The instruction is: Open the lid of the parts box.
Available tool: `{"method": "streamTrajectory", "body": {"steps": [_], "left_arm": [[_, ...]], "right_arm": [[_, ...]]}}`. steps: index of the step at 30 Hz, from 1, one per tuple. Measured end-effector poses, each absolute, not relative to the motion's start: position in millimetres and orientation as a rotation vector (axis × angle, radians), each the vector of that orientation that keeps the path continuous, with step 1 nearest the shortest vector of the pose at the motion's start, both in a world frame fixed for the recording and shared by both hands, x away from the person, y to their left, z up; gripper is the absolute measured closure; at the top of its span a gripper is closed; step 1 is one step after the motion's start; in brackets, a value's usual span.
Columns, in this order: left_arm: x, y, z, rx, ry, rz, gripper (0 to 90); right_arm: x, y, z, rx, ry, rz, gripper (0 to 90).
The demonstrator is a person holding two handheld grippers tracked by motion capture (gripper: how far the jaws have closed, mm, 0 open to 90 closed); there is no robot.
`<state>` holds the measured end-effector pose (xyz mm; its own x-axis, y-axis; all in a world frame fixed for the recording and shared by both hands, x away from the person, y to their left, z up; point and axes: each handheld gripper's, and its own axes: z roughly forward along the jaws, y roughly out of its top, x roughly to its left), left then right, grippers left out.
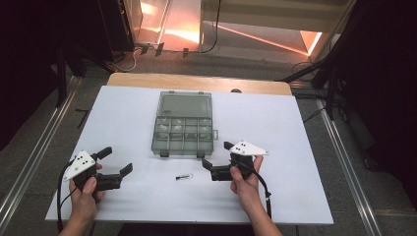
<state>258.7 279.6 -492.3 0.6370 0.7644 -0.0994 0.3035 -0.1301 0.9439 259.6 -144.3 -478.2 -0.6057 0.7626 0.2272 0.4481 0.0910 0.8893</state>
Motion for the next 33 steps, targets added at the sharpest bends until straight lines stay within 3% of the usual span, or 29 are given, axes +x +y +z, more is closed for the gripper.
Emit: {"method": "streamTrajectory", "body": {"steps": [20,33], "left_arm": [[256,279,-493,1.71,0.86,0.514,1.5],[258,276,-493,1.723,0.854,0.517,1.5]], "right_arm": [[268,-114,-469,1.068,2.35,1.403,0.0],[268,-103,-462,0.987,2.53,1.285,6.7]]}}
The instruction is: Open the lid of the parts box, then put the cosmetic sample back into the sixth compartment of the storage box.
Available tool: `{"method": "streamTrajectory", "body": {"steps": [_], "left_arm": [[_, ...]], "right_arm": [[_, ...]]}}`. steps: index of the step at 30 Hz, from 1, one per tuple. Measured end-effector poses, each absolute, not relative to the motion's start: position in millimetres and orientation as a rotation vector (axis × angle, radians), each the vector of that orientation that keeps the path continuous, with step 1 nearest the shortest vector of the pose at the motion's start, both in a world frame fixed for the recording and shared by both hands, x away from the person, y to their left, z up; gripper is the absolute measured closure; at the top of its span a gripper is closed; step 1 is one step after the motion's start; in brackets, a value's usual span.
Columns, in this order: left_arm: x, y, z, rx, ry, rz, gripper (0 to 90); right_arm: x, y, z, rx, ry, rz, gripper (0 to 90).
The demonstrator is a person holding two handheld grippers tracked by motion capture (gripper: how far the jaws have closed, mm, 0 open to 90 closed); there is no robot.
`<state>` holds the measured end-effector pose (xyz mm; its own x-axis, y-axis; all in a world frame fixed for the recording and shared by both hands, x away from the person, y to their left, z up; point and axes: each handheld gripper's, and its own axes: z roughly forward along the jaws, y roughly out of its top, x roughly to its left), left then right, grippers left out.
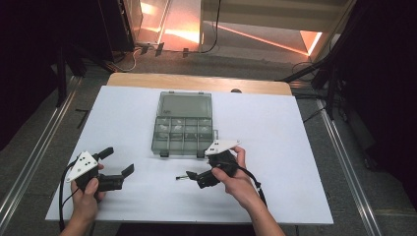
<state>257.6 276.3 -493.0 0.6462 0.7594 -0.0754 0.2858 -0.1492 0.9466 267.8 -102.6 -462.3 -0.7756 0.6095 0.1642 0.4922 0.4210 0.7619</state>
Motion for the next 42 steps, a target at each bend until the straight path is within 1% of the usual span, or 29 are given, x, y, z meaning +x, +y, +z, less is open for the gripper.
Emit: {"method": "streamTrajectory", "body": {"steps": [3,8,12,17,18,19,21,22,25,26,31,35,39,42], "left_arm": [[257,277,-493,1.722,0.855,0.517,1.5],[257,277,-493,1.721,0.855,0.519,1.5],[257,277,-494,1.712,0.857,0.515,1.5],[257,279,-494,1.707,0.86,0.51,1.5],[257,279,-494,1.708,0.858,0.513,1.5],[256,279,-494,1.71,0.858,0.515,1.5],[255,280,-493,1.71,0.856,0.517,1.5],[254,281,-493,1.711,0.855,0.52,1.5],[253,282,-492,1.711,0.859,0.527,1.5],[252,283,-492,1.71,0.86,0.53,1.5],[250,285,-491,1.716,0.864,0.544,1.5],[251,288,-490,1.716,0.871,0.557,1.5],[255,290,-490,1.708,0.882,0.555,1.5],[254,291,-491,1.705,0.886,0.551,1.5]], "right_arm": [[268,-101,-462,0.988,2.547,1.291,7.3],[269,-98,-462,0.971,2.576,1.285,13.1],[270,-92,-464,0.938,2.611,1.26,15.3],[271,-81,-469,0.895,2.648,1.2,26.5],[272,-78,-471,0.881,2.667,1.177,34.3],[272,-78,-471,0.881,2.667,1.177,34.3],[273,-75,-474,0.848,2.685,1.156,45.2],[273,-73,-475,0.829,2.701,1.154,48.8],[274,-68,-478,0.784,2.717,1.109,48.8],[275,-64,-481,0.763,2.726,1.074,50.5],[277,-61,-486,0.725,2.76,1.044,50.4],[279,-60,-491,0.681,2.812,1.031,53.7],[279,-59,-497,0.67,2.822,1.008,57.6],[278,-61,-501,0.638,2.832,0.993,66.0]]}}
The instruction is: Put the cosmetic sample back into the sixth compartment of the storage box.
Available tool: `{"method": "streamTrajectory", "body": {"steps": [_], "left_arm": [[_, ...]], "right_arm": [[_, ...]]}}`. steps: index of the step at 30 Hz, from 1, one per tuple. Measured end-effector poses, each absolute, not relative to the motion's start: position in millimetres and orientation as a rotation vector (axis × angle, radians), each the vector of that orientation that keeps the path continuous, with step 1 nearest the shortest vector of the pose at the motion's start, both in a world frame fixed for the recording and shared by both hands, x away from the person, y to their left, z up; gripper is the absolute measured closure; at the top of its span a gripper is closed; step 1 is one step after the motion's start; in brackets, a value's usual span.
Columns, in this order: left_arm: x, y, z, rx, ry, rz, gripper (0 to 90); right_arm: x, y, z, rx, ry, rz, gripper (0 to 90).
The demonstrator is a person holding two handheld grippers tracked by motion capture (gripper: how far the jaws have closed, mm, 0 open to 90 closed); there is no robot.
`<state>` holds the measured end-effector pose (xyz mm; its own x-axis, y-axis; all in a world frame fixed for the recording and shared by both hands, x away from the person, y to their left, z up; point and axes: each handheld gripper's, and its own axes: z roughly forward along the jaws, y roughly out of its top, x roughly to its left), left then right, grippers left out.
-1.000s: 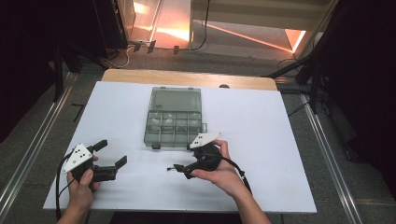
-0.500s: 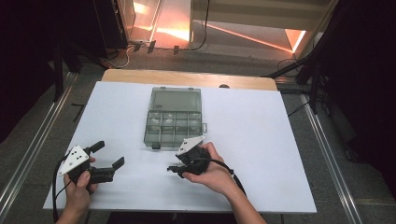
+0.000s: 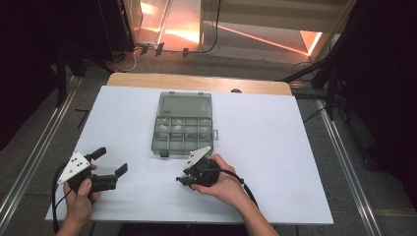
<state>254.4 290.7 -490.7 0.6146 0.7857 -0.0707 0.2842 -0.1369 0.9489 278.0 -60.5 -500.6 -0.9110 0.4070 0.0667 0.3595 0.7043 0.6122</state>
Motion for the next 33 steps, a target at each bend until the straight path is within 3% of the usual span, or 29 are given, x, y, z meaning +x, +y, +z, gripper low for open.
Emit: {"method": "streamTrajectory", "body": {"steps": [12,33], "left_arm": [[255.5,289.2,-492.2,1.711,0.874,0.541,1.6],[254.3,286.5,-493.8,1.717,0.853,0.545,1.6]], "right_arm": [[277.8,-64.1,-504.9,0.639,2.782,1.003,82.0],[281.4,-68.8,-497.7,0.767,2.756,1.041,82.8]]}}
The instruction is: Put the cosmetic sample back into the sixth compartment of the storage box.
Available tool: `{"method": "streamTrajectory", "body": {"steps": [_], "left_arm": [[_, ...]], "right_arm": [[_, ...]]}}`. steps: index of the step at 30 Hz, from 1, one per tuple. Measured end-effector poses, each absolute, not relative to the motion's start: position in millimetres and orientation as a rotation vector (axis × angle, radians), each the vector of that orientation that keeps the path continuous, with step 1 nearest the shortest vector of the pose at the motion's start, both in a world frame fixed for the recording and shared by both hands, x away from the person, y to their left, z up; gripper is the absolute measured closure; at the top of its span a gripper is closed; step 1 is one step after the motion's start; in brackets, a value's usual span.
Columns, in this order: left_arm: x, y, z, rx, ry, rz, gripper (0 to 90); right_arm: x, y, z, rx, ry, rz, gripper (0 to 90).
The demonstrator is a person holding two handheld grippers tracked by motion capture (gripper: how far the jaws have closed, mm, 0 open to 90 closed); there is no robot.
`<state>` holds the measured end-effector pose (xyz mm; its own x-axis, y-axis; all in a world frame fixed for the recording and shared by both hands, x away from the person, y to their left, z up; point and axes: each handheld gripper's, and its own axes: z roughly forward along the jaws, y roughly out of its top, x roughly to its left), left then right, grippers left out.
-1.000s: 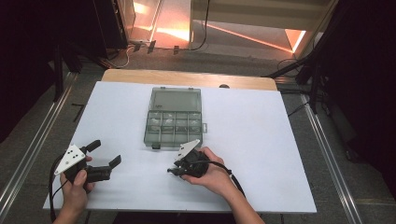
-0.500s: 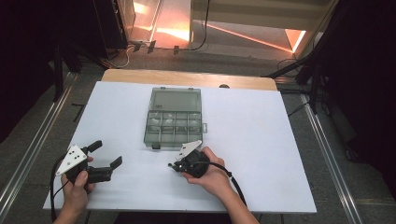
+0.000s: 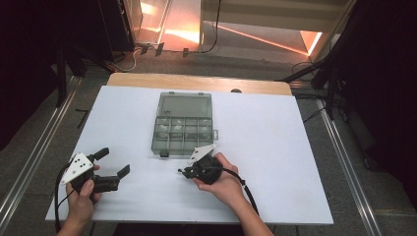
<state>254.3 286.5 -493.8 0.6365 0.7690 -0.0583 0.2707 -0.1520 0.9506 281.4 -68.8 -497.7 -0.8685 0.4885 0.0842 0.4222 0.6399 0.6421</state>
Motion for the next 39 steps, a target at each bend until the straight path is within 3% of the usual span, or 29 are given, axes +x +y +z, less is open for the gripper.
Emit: {"method": "streamTrajectory", "body": {"steps": [39], "left_arm": [[253,282,-497,1.692,0.862,0.58,1.5]], "right_arm": [[291,-85,-464,0.857,2.664,1.139,82.8]]}}
